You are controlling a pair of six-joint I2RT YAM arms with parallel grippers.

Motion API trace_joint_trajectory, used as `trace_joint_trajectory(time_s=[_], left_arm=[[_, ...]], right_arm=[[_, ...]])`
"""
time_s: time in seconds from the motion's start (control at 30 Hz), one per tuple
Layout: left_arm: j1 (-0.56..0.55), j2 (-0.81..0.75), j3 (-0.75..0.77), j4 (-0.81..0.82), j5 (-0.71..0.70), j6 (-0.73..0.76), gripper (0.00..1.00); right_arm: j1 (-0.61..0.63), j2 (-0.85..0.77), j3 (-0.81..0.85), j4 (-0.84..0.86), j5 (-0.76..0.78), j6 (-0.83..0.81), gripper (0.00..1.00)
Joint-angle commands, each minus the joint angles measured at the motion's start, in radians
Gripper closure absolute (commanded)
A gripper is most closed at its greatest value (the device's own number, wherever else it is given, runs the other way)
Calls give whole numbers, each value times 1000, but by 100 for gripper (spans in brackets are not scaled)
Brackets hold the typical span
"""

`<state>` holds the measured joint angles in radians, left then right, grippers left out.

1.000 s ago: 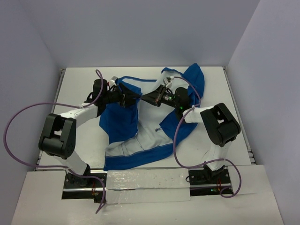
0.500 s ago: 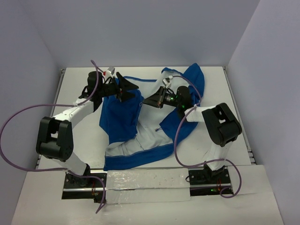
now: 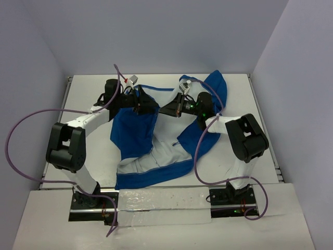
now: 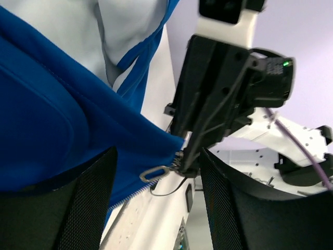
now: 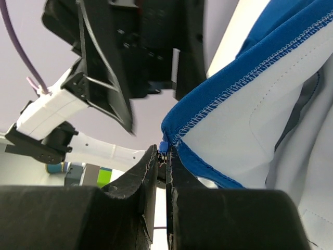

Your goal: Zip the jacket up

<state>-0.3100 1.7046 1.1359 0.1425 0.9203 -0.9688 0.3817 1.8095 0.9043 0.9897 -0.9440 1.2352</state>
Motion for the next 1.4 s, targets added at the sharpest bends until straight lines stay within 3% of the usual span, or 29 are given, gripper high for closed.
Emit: trace_joint_trajectory(time_s=[0.0,0.23,0.47,0.67,0.93,1.07,1.37], left_arm=[[-27,20,26,43,26,24,30],[-38,40,-25,262,71,-112,32],[-43,48,-60,365,71,-192,67],[-41,28,-83,407,60,-220,79],[-41,19,-106,409,39,-230,77],[-41,15,-122,431,23,-254,89],[-21,7,-143,474,15,-306,100]], right_arm=[[-6,-20,58,63,-50,19,100],[-6,-6,67,66,-63,27,100],[-6,2,65,66,-68,29,100],[-6,12,59,67,-67,27,100],[-7,18,59,67,-73,27,100],[-9,16,56,67,-71,26,100],[-10,28,47,78,-65,35,100]])
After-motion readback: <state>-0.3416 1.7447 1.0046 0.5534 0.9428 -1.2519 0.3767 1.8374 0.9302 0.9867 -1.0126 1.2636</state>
